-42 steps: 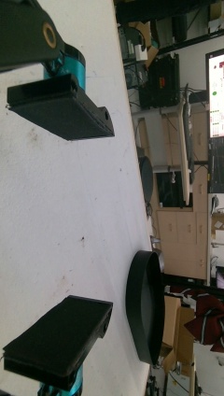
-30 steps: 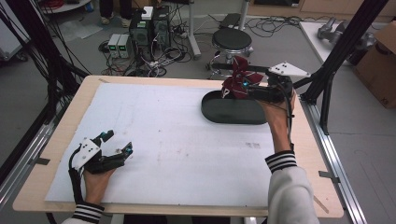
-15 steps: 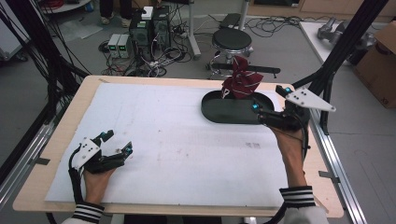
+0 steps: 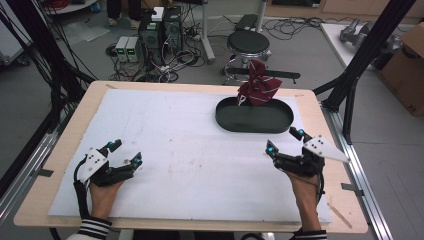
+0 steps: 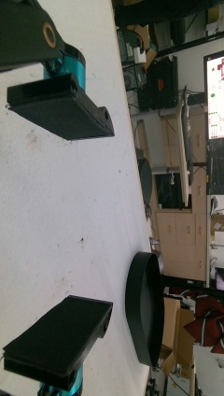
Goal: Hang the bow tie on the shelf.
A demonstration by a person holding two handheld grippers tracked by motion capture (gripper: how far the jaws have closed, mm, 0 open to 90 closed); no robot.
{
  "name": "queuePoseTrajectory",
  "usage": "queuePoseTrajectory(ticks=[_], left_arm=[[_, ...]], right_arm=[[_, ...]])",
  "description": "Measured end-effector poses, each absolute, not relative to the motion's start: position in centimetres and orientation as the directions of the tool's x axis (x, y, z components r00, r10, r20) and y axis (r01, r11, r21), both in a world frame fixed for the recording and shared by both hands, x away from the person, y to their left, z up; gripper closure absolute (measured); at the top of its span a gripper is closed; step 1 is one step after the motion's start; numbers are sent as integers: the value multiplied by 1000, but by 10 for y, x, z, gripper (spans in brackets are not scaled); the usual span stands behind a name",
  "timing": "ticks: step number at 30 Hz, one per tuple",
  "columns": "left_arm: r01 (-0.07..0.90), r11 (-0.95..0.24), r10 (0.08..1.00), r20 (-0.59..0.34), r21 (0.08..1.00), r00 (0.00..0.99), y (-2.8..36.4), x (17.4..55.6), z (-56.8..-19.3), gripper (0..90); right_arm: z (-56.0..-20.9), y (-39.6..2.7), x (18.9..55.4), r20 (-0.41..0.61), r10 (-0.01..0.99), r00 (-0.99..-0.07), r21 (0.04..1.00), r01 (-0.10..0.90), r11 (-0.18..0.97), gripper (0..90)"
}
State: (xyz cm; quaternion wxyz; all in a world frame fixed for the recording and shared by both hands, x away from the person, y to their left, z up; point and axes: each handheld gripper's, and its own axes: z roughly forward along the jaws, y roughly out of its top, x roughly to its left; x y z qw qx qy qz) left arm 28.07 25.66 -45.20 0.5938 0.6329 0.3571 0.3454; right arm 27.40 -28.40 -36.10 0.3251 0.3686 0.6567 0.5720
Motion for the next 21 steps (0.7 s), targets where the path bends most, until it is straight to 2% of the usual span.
queuePoseTrajectory(ticks=[8,9,10,14,17,21], left_arm=[[39,-39,862,14,998,507,256,281,-452,143],[38,-39,862,14,999,507,256,280,-452,143],[38,-40,861,15,998,508,256,281,-452,143],[36,-42,862,18,998,507,257,280,-452,143],[36,-38,863,15,999,506,256,280,-452,143],[36,-40,862,16,999,507,257,280,-452,143]], right_arm=[[-402,-278,261,8,850,-526,996,82,42,111],[-406,-277,260,16,853,-522,993,107,46,100],[-407,-275,261,25,857,-515,991,128,48,85],[-408,-270,263,20,862,-507,993,112,43,85],[-411,-269,267,58,864,-501,990,141,16,84],[-412,-266,267,46,865,-499,987,157,38,84]])
